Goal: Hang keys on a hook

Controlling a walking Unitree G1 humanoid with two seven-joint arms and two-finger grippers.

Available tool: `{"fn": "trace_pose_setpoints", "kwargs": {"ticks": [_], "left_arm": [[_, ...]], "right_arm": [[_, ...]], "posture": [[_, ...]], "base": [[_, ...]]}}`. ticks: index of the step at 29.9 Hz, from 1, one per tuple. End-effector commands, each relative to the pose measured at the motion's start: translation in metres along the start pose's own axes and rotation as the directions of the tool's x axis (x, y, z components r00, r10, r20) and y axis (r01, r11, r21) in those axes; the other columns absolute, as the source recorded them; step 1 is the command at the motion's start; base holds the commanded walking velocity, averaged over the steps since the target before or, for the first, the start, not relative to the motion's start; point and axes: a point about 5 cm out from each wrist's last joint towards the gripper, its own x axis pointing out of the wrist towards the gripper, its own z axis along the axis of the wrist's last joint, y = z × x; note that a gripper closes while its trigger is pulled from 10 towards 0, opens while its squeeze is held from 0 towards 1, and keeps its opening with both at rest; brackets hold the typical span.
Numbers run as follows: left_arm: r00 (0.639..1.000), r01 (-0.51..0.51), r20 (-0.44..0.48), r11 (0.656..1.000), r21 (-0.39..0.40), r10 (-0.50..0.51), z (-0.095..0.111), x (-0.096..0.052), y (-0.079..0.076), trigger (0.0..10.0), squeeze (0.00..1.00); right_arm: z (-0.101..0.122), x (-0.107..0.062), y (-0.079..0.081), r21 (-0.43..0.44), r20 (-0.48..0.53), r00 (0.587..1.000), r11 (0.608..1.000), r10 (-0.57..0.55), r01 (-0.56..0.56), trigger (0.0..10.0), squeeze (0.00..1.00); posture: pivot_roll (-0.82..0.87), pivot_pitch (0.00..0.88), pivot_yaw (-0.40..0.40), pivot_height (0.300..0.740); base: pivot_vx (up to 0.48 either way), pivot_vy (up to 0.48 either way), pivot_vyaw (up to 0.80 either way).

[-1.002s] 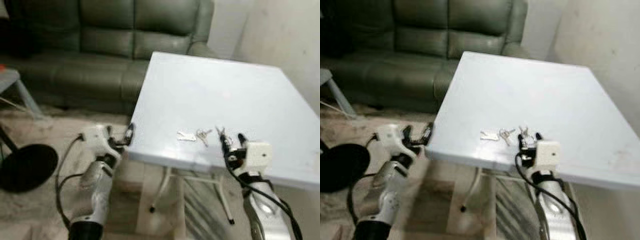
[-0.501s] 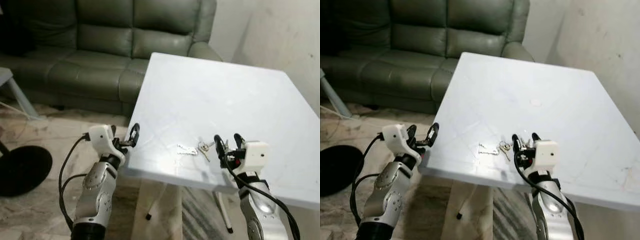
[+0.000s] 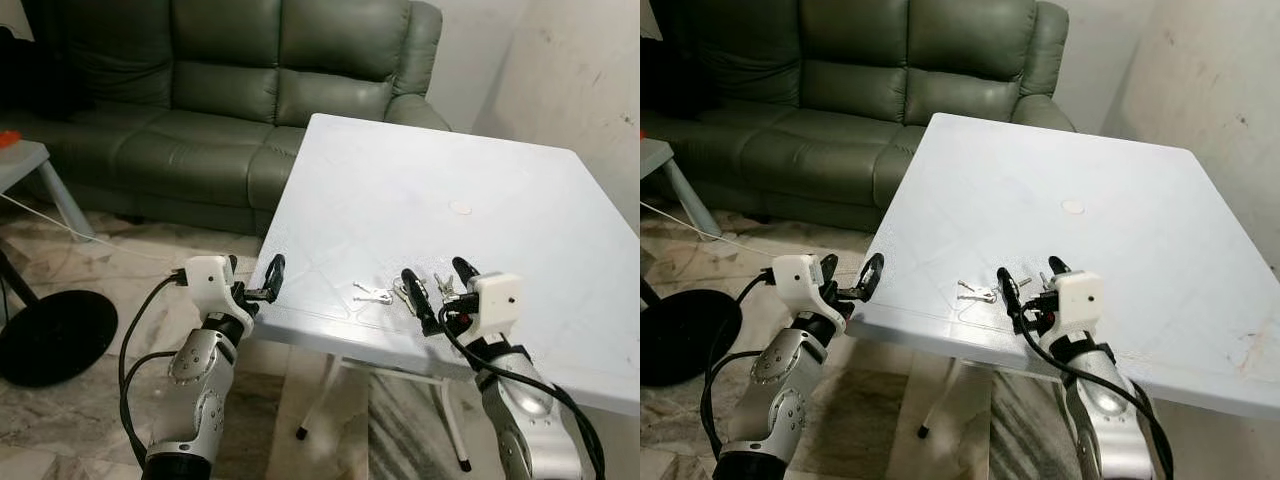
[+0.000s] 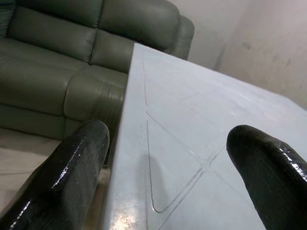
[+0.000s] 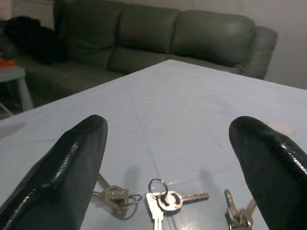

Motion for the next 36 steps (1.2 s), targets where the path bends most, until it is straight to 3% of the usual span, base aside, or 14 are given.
{"fn": "trace_pose_setpoints", "kwargs": {"ticks": [1, 7, 8, 10, 11, 22, 36], "left_arm": [[0.999, 0.036, 0.0, 0.999, 0.025, -0.036, 0.002, 0.0, -0.004, 10.0, 0.0], [0.992, 0.124, -0.025, 0.99, 0.066, -0.123, -0.002, -0.003, -0.015, 10.0, 0.0], [0.989, 0.146, -0.035, 0.987, 0.073, -0.144, -0.004, -0.004, -0.018, 10.0, 0.0], [0.988, 0.154, -0.041, 0.985, 0.078, -0.152, -0.005, -0.005, -0.019, 10.0, 0.0], [0.984, 0.177, -0.047, 0.981, 0.081, -0.174, -0.007, -0.008, -0.024, 10.0, 0.0], [0.97, 0.237, -0.07, 0.969, 0.074, -0.232, -0.01, -0.02, -0.036, 10.0, 0.0], [0.956, 0.284, -0.099, 0.956, 0.076, -0.276, -0.005, -0.035, -0.047, 10.0, 0.0]], "right_arm": [[-0.001, 0.003, -0.001, -0.01, -0.02, 1.0, 1.0, 0.018, -0.019, 10.0, 1.0], [0.002, 0.012, -0.004, -0.041, -0.033, 0.998, 0.998, 0.046, -0.047, 10.0, 1.0], [0.003, 0.014, -0.004, -0.045, -0.04, 0.998, 0.997, 0.054, -0.055, 10.0, 0.54], [0.003, 0.015, -0.004, -0.044, -0.043, 0.997, 0.997, 0.058, -0.06, 10.0, 0.54], [0.004, 0.016, -0.005, -0.051, -0.047, 0.997, 0.996, 0.066, -0.069, 10.0, 0.0], [0.006, 0.029, -0.007, -0.048, -0.086, 0.992, 0.994, 0.095, -0.1, 10.0, 0.0], [0.005, 0.053, -0.016, -0.052, -0.142, 0.962, 0.969, 0.233, -0.242, 10.0, 0.0]], "posture": [[0.01, 0.0, -0.088, 0.74], [0.01, 0.014, -0.094, 0.74], [0.01, 0.016, -0.095, 0.74], [0.01, 0.016, -0.095, 0.74], [0.01, 0.03, -0.099, 0.74], [0.02, 0.076, -0.104, 0.74], [0.03, 0.137, -0.097, 0.74]], "base": [[0.0, 0.0, 0.0], [0.0, 0.0, 0.0], [0.0, 0.0, 0.0], [0.0, 0.0, 0.0], [0.0, 0.0, 0.0], [0.0, 0.0, 0.0], [0.0, 0.0, 0.0]]}}
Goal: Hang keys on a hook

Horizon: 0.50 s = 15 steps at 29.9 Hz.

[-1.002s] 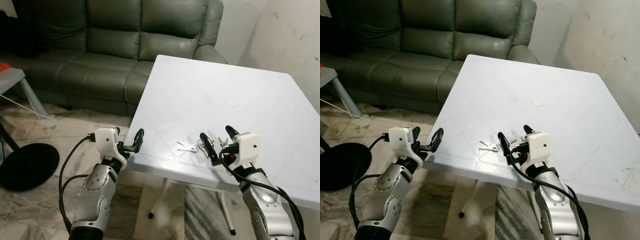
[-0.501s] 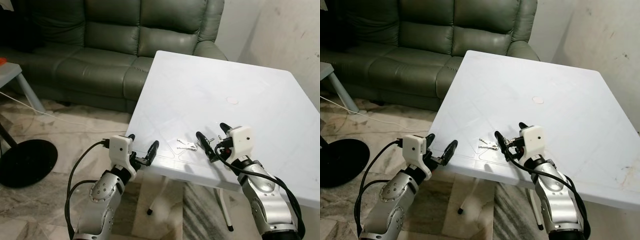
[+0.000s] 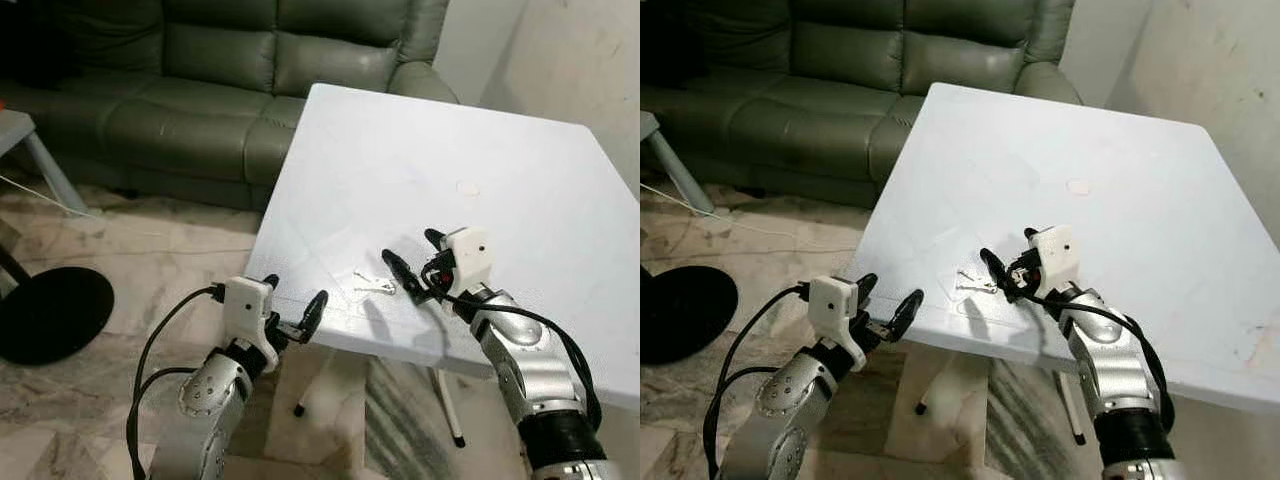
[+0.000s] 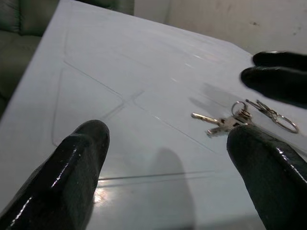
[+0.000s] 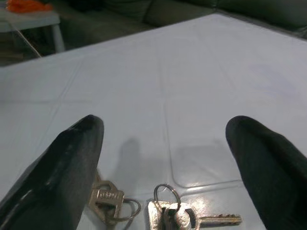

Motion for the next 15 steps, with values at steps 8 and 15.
{"fn": "trace_pose_setpoints", "kwargs": {"ticks": [8, 15], "left_arm": [[1.0, 0.018, -0.023, 1.0, -0.001, -0.018, 0.002, -0.006, -0.006, 10.0, 0.0], [1.0, 0.008, -0.027, 1.0, -0.007, -0.008, 0.002, -0.006, -0.007, 10.0, 0.0]], "right_arm": [[-0.003, 0.001, -0.01, -0.004, -0.024, 0.998, 0.998, 0.065, -0.065, 0.0, 0.0], [-0.005, 0.001, -0.015, -0.002, -0.035, 0.996, 0.997, 0.08, -0.08, 0.0, 0.0]], "posture": [[0.04, 0.16, -0.097, 0.74], [0.04, 0.164, -0.099, 0.74]], "base": [[0.0, 0.0, 0.0], [0.0, 0.0, 0.0]]}}
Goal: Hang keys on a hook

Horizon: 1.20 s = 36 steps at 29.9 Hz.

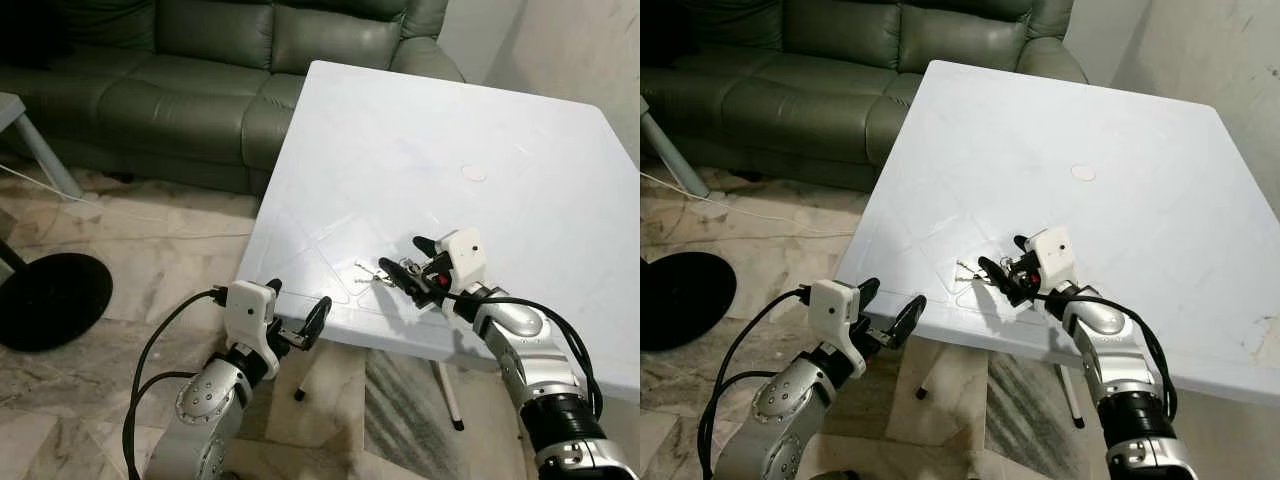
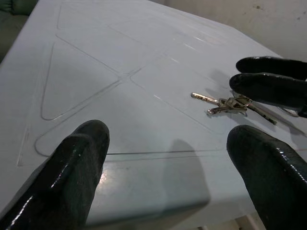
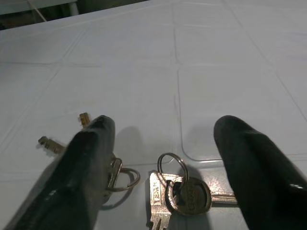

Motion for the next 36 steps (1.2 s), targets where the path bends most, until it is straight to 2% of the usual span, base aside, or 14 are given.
{"fn": "trace_pose_setpoints", "kwargs": {"ticks": [1, 12, 24, 25, 26, 27, 28, 36], "left_arm": [[1.0, 0.002, -0.007, 1.0, -0.007, -0.002, 0.0, -0.002, -0.003, 10.0, 0.0], [1.0, -0.006, -0.011, 1.0, -0.018, 0.005, 0.0, -0.001, -0.005, 10.0, 0.0], [1.0, -0.012, -0.009, 1.0, -0.021, 0.012, 0.0, -0.001, -0.004, 10.0, 0.0], [1.0, -0.013, -0.008, 1.0, -0.022, 0.013, 0.001, -0.001, -0.004, 10.0, 0.0], [1.0, -0.013, -0.007, 1.0, -0.023, 0.013, 0.001, -0.001, -0.004, 10.0, 0.0], [1.0, -0.013, -0.007, 1.0, -0.023, 0.013, 0.001, -0.001, -0.004, 10.0, 0.0], [1.0, -0.013, -0.006, 1.0, -0.023, 0.013, 0.001, -0.001, -0.004, 10.0, 0.0], [1.0, -0.013, -0.004, 1.0, -0.024, 0.013, 0.001, 0.0, -0.005, 10.0, 0.0]], "right_arm": [[0.001, -0.002, -0.005, 0.0, 0.004, 1.0, 1.0, -0.004, 0.004, 0.0, 0.0], [0.002, -0.004, -0.018, -0.017, -0.011, 1.0, 1.0, -0.015, 0.015, 0.0, 0.0], [0.0, -0.008, -0.023, -0.017, -0.031, 0.999, 1.0, 0.013, -0.013, 0.0, 0.0], [-0.001, -0.009, -0.023, -0.005, -0.042, 0.999, 0.999, 0.034, -0.034, 2.0, 0.0], [-0.002, -0.011, -0.023, 0.003, -0.055, 0.997, 0.998, 0.061, -0.061, 4.7, 0.0], [-0.003, -0.011, -0.023, -0.005, -0.063, 0.996, 0.998, 0.063, -0.063, 8.0, 0.0], [-0.003, -0.012, -0.023, -0.013, -0.066, 0.996, 0.998, 0.059, -0.06, 10.0, 0.0], [-0.003, -0.013, -0.024, -0.023, -0.076, 0.994, 0.996, 0.079, -0.081, 10.0, 0.0]], "posture": [[0.04, 0.166, -0.099, 0.74], [0.03, 0.173, -0.101, 0.74], [0.03, 0.174, -0.102, 0.74], [0.03, 0.174, -0.102, 0.74], [0.03, 0.174, -0.102, 0.74], [0.03, 0.174, -0.102, 0.74], [0.03, 0.176, -0.102, 0.74], [0.03, 0.172, -0.103, 0.74]], "base": [[0.0, 0.0, 0.0], [0.0, 0.0, 0.0], [0.0, 0.0, 0.0], [0.0, 0.0, 0.0], [0.0, 0.0, 0.0], [0.0, 0.0, 0.0], [0.0, 0.0, 0.0], [0.0, 0.0, 0.0]]}}
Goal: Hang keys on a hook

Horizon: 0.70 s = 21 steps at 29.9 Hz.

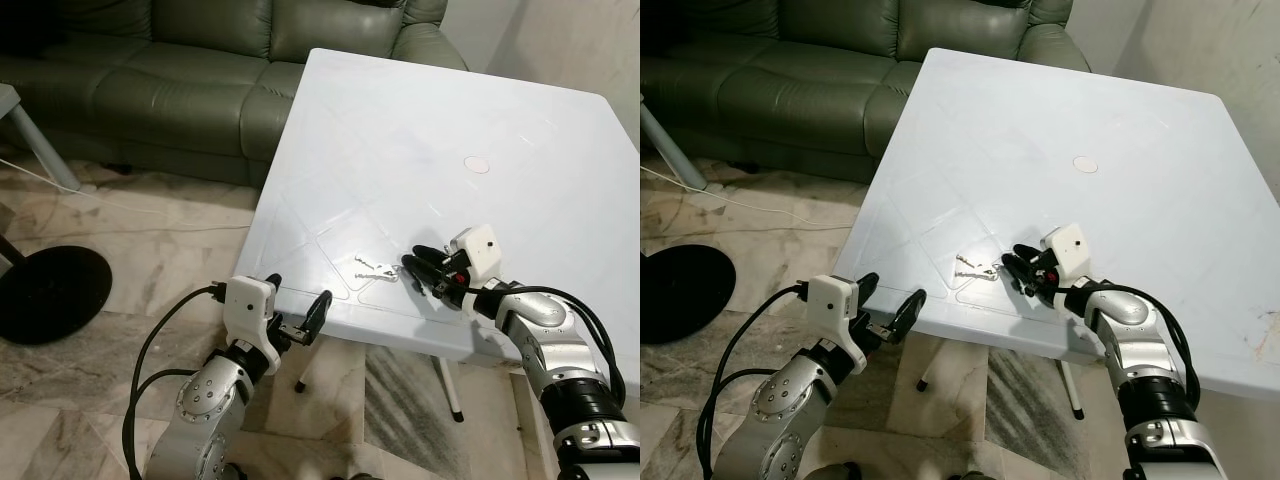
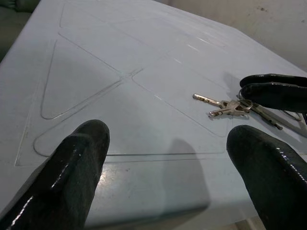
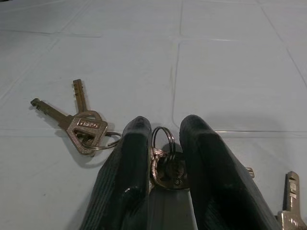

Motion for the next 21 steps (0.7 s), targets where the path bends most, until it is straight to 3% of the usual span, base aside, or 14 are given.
{"fn": "trace_pose_setpoints", "kwargs": {"ticks": [1, 4, 5, 6, 7, 8, 13, 14, 21], "left_arm": [[1.0, 0.0, -0.023, 1.0, -0.016, 0.0, -0.0042, -0.001, -0.0024, 10.0, 0.0], [1.0, -0.002, -0.022, 1.0, -0.016, 0.002, -0.0042, -0.0006, -0.0023, 10.0, 0.0], [1.0, -0.002, -0.021, 1.0, -0.016, 0.002, -0.0041, -0.0004, -0.0023, 10.0, 0.0], [1.0, -0.003, -0.021, 1.0, -0.017, 0.002, -0.004, -0.0004, -0.0022, 10.0, 0.0], [1.0, -0.003, -0.021, 1.0, -0.017, 0.002, -0.004, -0.0004, -0.0021, 10.0, 0.0], [1.0, -0.003, -0.021, 1.0, -0.017, 0.003, -0.004, -0.0004, -0.0021, 10.0, 0.0], [1.0, -0.004, -0.021, 1.0, -0.019, 0.004, -0.0041, -0.0001, -0.0021, 10.0, 0.0], [1.0, -0.002, -0.02, 1.0, -0.021, 0.002, -0.0041, -0.0002, -0.0023, 10.0, 0.0], [1.0, -0.005, -0.02, 1.0, -0.018, 0.004, -0.0039, -0.0003, -0.0019, 10.0, 0.0]], "right_arm": [[-0.003, -0.0038, -0.0034, -0.006, -0.024, 1.0, 1.0, 0.003, -0.004, 10.0, 0.0], [-0.0025, -0.0046, -0.0046, -0.014, -0.029, 0.999, 1.0, 0.015, -0.016, 10.0, 0.0], [-0.0022, -0.0047, -0.0051, -0.012, -0.028, 1.0, 1.0, 0.015, -0.015, 6.2, 0.0], [-0.0019, -0.0047, -0.0054, -0.013, -0.027, 0.999, 1.0, 0.017, -0.018, 1.1, 0.0], [-0.0017, -0.0047, -0.0054, -0.013, -0.027, 0.999, 1.0, 0.019, -0.02, 1.1, 0.0], [-0.0014, -0.0047, -0.0059, -0.013, -0.027, 0.999, 1.0, 0.018, -0.019, 0.0, 0.0], [-0.0011, -0.0051, -0.0072, -0.016, -0.028, 0.999, 1.0, 0.02, -0.021, 0.0, 0.0], [-0.0014, -0.0048, -0.0068, -0.019, -0.032, 0.999, 0.999, 0.027, -0.027, 10.0, 0.0], [-0.002, -0.006, -0.009, -0.011, -0.032, 0.999, 1.0, 0.029, -0.029, 10.0, 0.0]], "posture": [[0.03, 0.172, -0.103, 0.74], [0.03, 0.169, -0.105, 0.74], [0.03, 0.168, -0.106, 0.74], [0.03, 0.168, -0.106, 0.74], [0.03, 0.168, -0.106, 0.74], [0.03, 0.168, -0.106, 0.74], [0.04, 0.166, -0.106, 0.74], [0.04, 0.166, -0.106, 0.74], [0.04, 0.167, -0.106, 0.74]], "base": [[0.0, 0.0, 0.0], [0.0, 0.0, 0.0], [0.0, 0.0, 0.0], [0.0, 0.0, 0.0], [0.0, 0.0, 0.0], [0.0, 0.0, 0.0], [0.0, 0.0, 0.0], [0.0, 0.0, 0.0], [0.0, 0.0, 0.0]]}}
